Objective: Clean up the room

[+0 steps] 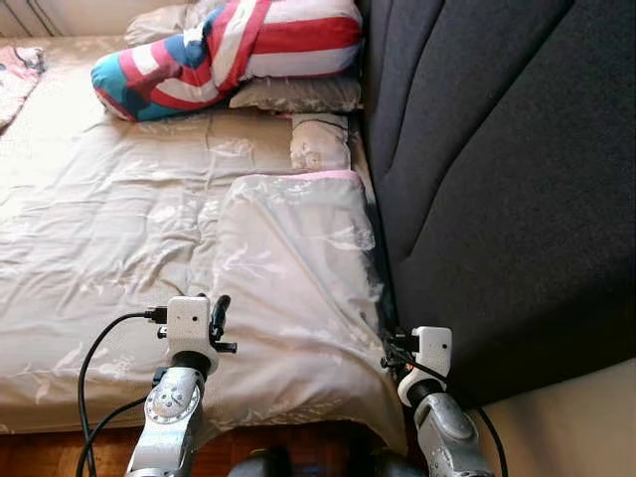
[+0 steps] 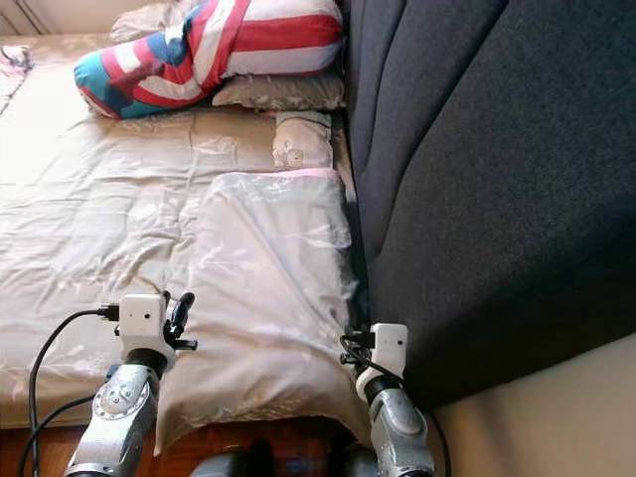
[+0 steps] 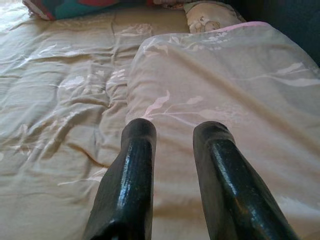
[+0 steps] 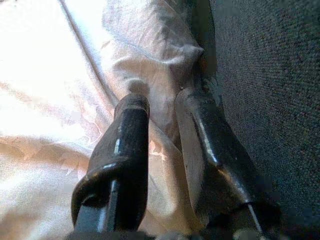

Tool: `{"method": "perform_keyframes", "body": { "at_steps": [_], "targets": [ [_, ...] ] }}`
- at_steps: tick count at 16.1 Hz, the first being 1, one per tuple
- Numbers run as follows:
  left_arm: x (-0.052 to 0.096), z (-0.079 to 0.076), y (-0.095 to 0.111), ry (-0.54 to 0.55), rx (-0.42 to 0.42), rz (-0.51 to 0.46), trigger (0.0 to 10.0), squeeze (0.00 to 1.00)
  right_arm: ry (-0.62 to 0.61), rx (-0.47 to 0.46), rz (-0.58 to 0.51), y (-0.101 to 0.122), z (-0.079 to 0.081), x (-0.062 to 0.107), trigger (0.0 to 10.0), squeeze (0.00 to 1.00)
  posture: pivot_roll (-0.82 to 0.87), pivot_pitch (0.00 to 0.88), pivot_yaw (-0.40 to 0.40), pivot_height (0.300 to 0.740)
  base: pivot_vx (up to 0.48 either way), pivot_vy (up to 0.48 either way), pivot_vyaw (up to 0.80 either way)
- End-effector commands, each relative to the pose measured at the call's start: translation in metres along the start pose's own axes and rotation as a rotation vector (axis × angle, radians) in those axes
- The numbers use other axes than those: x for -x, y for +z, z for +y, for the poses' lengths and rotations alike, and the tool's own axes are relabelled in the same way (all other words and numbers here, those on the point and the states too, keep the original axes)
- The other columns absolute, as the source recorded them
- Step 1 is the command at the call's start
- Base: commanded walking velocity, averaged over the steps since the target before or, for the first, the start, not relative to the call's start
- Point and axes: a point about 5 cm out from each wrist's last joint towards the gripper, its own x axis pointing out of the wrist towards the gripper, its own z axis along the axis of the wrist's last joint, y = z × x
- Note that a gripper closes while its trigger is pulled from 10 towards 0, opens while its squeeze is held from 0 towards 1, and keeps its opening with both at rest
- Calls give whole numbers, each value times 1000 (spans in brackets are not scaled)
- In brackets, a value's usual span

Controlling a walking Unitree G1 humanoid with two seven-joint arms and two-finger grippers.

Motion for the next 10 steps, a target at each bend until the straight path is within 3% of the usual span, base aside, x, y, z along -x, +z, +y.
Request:
{"method": "perform_keyframes", "body": {
  "at_steps": [1,10],
  "targets": [
    [5,0,-10,-6,-3,46,10000,0,-20,38,-143,28,-9,-3,10000,0,31,128,-46,740,0,0,0],
    [5,5,-10,8,-9,54,10000,0,-16,21,-115,23,-4,-3,10000,0,42,130,-43,740,0,287,0]
  ]
}}
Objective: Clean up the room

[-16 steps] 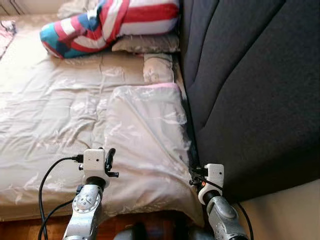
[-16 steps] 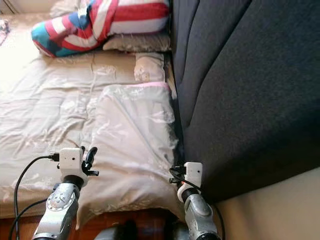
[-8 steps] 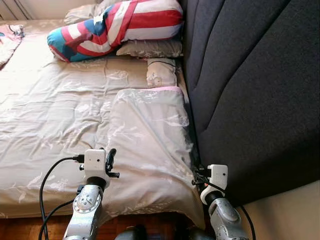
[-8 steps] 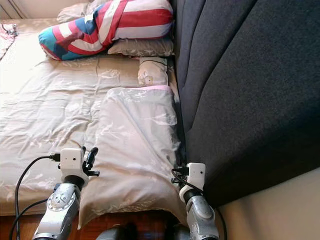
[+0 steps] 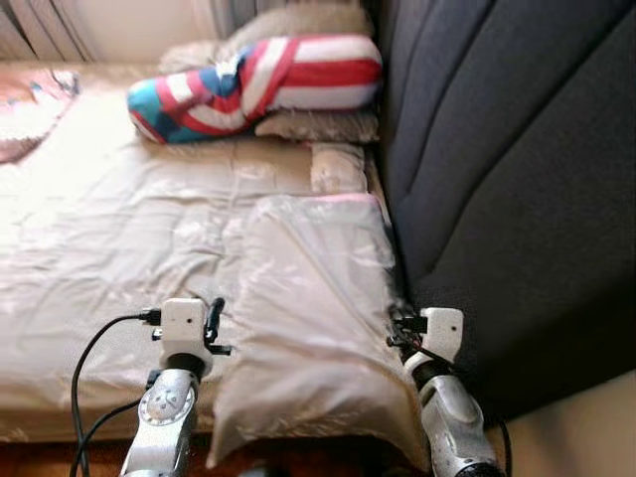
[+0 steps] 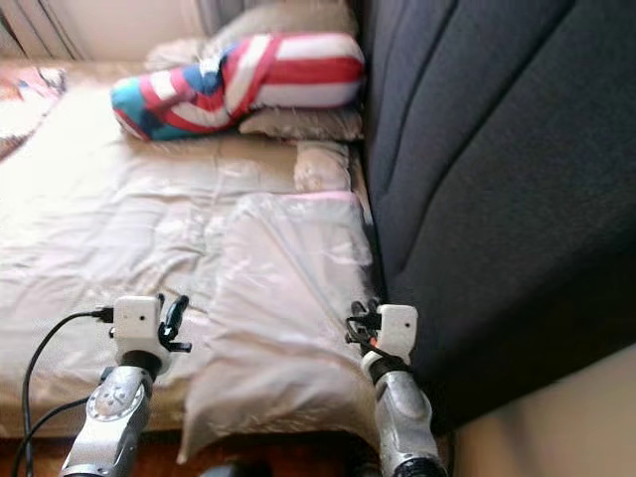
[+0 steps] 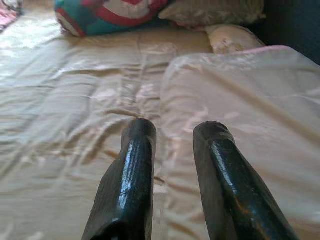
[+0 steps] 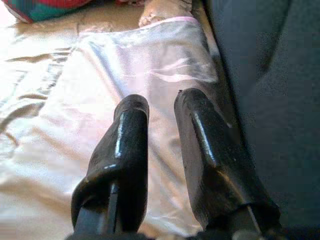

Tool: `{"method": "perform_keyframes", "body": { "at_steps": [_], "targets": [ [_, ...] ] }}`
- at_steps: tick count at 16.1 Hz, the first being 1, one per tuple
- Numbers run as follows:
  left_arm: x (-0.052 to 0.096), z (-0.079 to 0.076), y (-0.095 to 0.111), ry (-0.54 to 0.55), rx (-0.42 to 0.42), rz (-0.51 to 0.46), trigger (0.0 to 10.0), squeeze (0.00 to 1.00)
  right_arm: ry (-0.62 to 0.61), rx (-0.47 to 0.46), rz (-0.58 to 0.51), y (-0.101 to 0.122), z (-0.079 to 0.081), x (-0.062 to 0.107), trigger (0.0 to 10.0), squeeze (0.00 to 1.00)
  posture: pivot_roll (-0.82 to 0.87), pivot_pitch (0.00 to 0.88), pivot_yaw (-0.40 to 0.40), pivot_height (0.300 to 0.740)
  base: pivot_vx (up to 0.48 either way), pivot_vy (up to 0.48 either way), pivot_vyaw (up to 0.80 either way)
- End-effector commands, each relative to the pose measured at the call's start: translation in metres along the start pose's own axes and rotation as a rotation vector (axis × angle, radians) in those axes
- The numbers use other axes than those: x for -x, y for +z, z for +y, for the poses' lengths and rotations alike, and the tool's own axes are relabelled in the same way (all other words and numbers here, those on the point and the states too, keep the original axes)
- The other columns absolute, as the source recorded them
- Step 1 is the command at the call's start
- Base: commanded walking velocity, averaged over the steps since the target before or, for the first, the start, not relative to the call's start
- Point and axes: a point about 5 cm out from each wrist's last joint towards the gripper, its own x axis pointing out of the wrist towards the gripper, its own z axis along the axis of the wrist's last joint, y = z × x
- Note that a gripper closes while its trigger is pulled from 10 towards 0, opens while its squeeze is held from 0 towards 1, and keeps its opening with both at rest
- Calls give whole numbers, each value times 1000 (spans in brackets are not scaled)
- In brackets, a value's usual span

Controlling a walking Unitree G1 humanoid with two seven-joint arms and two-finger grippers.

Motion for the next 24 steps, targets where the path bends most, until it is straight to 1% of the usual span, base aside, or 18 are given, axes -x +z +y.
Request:
{"method": "perform_keyframes", "body": {
  "at_steps": [1,6,17,19,22,23,24],
  "targets": [
    [3,-1,-7,-3,2,39,10000,0,-20,-7,12,-4,-4,4,10000,0,41,132,-42,740,0,311,0],
    [3,1,-6,0,-2,38,10000,0,-13,-11,17,-4,-2,3,10000,0,44,139,-36,740,0,313,0],
    [1,6,-4,9,-8,39,10000,0,-23,-25,32,-6,-3,3,10000,0,47,145,-27,740,0,316,0],
    [1,7,-4,12,-4,40,10000,0,-21,-19,43,-8,-4,4,10000,0,49,145,-31,740,0,315,0],
    [1,6,-7,21,25,52,10000,0,-18,-9,56,-8,-6,4,10000,0,45,141,-37,740,0,315,0],
    [1,8,-9,28,23,59,10000,0,-23,-4,67,-9,-8,4,10000,0,44,139,-39,740,0,315,0],
    [2,14,-13,47,20,75,10000,0,-31,2,87,-12,-11,4,10000,0,47,138,-38,740,0,315,0]
  ]
}}
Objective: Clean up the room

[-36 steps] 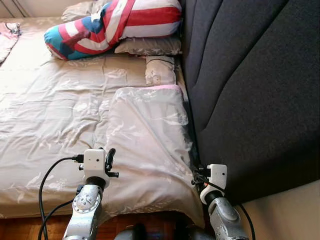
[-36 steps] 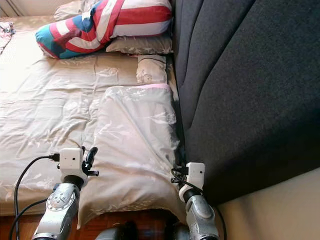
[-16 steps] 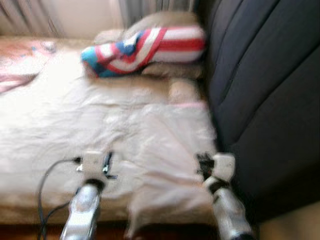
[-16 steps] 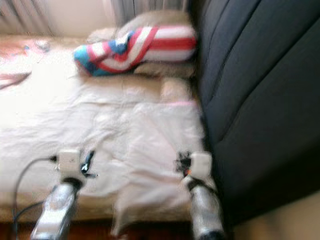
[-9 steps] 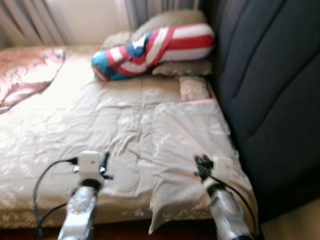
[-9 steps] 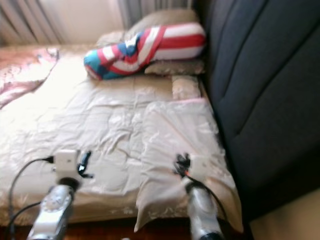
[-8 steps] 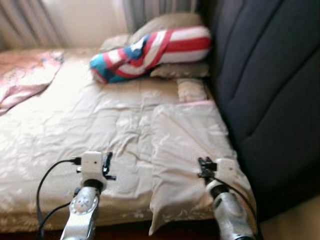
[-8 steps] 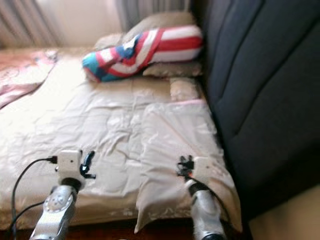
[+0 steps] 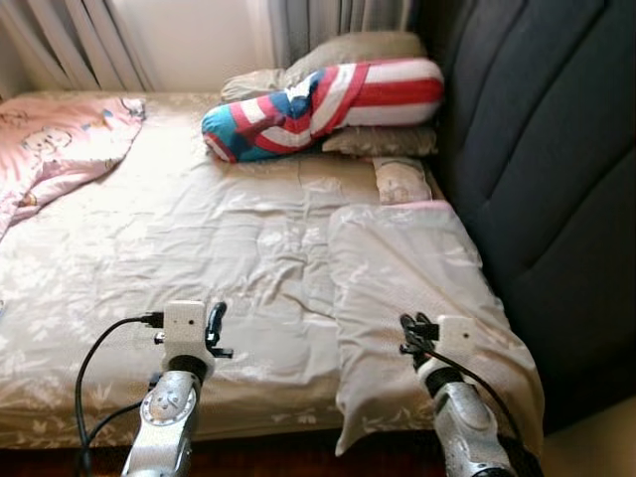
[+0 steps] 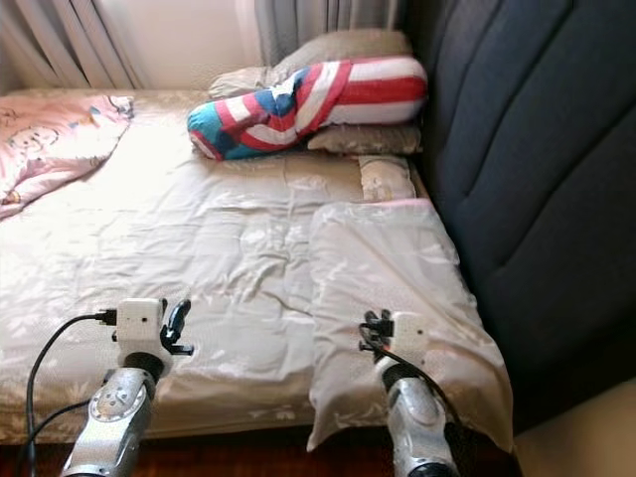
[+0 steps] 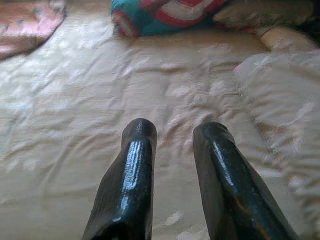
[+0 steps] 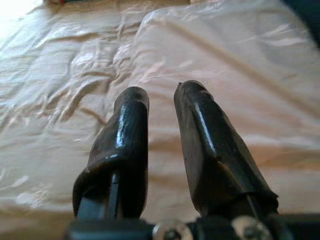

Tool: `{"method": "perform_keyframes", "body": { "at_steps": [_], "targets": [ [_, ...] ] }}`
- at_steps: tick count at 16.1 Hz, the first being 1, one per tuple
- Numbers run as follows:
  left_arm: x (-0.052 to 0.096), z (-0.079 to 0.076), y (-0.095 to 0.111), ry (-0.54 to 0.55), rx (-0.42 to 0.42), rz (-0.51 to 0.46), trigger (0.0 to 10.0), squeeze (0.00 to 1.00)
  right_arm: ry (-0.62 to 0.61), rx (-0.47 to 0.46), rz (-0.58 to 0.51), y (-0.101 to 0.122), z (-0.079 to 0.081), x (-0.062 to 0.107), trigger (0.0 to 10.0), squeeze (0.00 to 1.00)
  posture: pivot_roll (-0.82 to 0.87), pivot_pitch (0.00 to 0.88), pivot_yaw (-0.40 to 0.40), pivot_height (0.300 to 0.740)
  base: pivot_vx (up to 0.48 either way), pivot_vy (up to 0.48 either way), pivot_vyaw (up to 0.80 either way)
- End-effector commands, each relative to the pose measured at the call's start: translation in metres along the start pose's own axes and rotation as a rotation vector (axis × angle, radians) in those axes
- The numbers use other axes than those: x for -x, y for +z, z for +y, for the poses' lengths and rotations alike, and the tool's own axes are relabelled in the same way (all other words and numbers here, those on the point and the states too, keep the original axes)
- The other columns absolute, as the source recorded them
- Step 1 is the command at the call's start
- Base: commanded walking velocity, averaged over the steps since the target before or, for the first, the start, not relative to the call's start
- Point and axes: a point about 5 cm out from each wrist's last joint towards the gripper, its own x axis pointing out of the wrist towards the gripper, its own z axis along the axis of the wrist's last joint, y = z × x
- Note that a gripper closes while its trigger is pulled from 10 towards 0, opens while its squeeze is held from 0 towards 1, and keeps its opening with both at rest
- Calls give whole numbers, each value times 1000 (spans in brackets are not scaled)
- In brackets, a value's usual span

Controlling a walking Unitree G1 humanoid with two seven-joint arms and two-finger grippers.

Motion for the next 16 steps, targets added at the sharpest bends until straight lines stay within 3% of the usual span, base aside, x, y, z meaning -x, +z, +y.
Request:
{"method": "perform_keyframes", "body": {
  "at_steps": [1,4,8,10,11,14,16],
  "targets": [
    [1,9,-5,35,15,23,10000,0,3,-4,32,-5,2,0,10000,0,50,136,-37,740,0,315,0],
    [4,41,-28,99,-26,137,10000,0,-46,7,138,-25,-13,10,10000,0,56,124,-32,740,0,315,0],
    [29,51,-80,121,57,385,10000,0,-143,21,324,-58,-39,35,10000,0,49,115,-26,740,0,310,0],
    [36,52,-90,131,59,430,10000,0,-158,27,366,-64,-43,41,10000,0,56,108,-25,740,0,307,0],
    [53,50,-110,130,44,538,10000,0,-186,23,447,-78,-50,54,10000,0,50,99,-25,740,0,307,0],
    [77,42,-135,121,59,679,10000,0,-207,32,565,-98,-51,72,10000,0,52,85,-23,740,0,329,0],
    [83,37,-141,114,64,715,10000,0,-209,8,578,-100,-50,73,10000,0,50,79,-23,740,0,349,0]
  ]
}}
